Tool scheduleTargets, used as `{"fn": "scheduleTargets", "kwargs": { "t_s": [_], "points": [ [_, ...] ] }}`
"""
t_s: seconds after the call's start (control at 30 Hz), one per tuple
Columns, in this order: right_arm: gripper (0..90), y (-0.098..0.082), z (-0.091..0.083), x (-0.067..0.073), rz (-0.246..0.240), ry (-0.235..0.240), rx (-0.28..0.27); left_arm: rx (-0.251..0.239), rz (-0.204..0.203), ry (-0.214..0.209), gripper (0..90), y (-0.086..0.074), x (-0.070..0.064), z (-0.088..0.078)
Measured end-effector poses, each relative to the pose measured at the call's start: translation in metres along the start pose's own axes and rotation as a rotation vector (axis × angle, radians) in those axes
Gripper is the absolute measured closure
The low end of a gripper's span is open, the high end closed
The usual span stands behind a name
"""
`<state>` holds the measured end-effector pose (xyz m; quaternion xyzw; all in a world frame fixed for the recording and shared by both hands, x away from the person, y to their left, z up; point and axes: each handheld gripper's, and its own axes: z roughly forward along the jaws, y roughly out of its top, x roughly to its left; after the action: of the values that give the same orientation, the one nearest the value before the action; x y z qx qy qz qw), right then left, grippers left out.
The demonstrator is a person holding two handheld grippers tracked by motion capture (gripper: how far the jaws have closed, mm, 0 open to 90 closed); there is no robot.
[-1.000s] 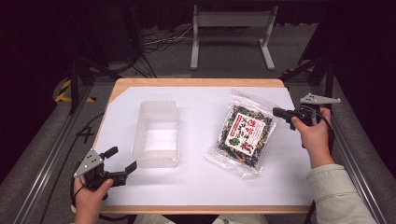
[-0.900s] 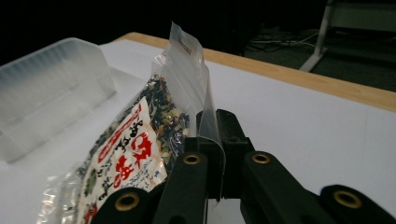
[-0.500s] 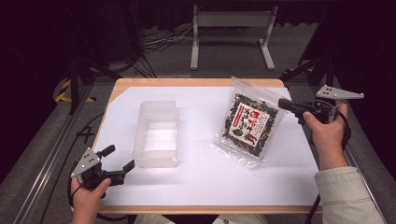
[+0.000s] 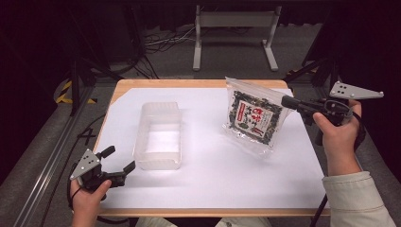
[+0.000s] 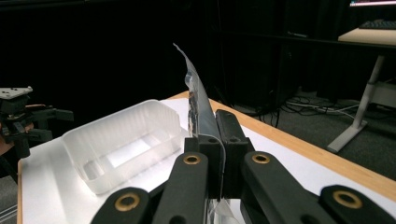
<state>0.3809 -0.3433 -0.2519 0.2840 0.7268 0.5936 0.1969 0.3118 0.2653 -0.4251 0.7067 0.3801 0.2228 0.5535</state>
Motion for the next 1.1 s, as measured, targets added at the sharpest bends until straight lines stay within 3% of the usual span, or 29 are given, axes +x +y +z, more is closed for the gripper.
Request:
{"fn": "scheduleTargets", "kwargs": {
  "t_s": [0.33,0.57,0.73,1.1],
  "points": [
    [90.0,0.014,-0.003,0.006,-0.015,0.019,-0.029,-0.019,0.009,-0.019,3.7,0.014,-0.002,-0.007],
    [90.0,0.024,-0.004,0.012,-0.038,0.026,-0.035,0.017,0.036,-0.025,3.9,0.022,-0.009,-0.008],
    [90.0,0.029,-0.004,0.014,-0.045,0.031,-0.037,0.059,0.017,0.012,5.3,0.032,-0.016,-0.007],
    [90.0,0.039,0.006,0.023,-0.041,0.084,-0.066,0.024,0.038,-0.080,3.6,0.052,-0.032,0.001]
  ]
}}
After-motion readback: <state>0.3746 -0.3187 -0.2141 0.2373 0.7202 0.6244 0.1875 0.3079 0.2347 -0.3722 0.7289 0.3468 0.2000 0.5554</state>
